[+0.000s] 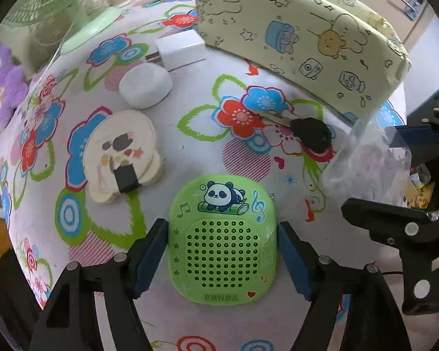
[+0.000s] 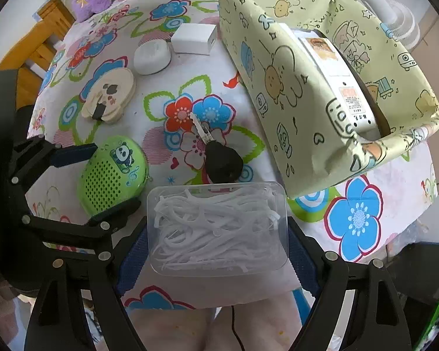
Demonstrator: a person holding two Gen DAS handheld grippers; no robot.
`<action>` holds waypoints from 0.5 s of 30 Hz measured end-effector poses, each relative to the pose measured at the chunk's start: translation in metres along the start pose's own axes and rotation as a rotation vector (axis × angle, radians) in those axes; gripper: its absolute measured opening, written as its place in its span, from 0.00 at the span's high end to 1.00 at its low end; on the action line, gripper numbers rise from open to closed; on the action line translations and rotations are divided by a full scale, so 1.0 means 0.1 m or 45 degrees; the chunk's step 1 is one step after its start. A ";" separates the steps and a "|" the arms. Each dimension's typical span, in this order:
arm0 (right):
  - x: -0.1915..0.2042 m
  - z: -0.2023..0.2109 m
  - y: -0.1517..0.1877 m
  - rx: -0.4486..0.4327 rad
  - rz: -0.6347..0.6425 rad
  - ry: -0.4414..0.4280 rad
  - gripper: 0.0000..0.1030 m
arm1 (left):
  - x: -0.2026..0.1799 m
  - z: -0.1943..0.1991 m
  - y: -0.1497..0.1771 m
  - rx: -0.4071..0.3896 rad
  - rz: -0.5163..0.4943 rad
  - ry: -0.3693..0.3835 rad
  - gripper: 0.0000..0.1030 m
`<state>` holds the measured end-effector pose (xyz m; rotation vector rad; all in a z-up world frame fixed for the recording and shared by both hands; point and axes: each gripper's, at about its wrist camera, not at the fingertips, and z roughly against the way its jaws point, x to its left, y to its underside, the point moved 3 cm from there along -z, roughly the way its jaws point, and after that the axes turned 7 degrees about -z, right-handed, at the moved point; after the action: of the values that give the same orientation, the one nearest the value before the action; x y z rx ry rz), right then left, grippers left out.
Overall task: Organize rigid objects
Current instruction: 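Carry the panda lid and floss container in both grippers toward the fabric box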
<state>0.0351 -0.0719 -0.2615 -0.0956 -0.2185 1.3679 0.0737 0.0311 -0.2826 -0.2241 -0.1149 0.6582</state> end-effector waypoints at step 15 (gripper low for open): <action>-0.02 0.50 -0.19 -0.119 0.022 -0.029 0.16 | 0.03 0.69 -0.07 -0.058 0.157 -0.035 0.26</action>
<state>0.0427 -0.0810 -0.2095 -0.1602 -0.3018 1.3768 0.0682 0.0398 -0.2139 -0.2676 -0.1432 0.7818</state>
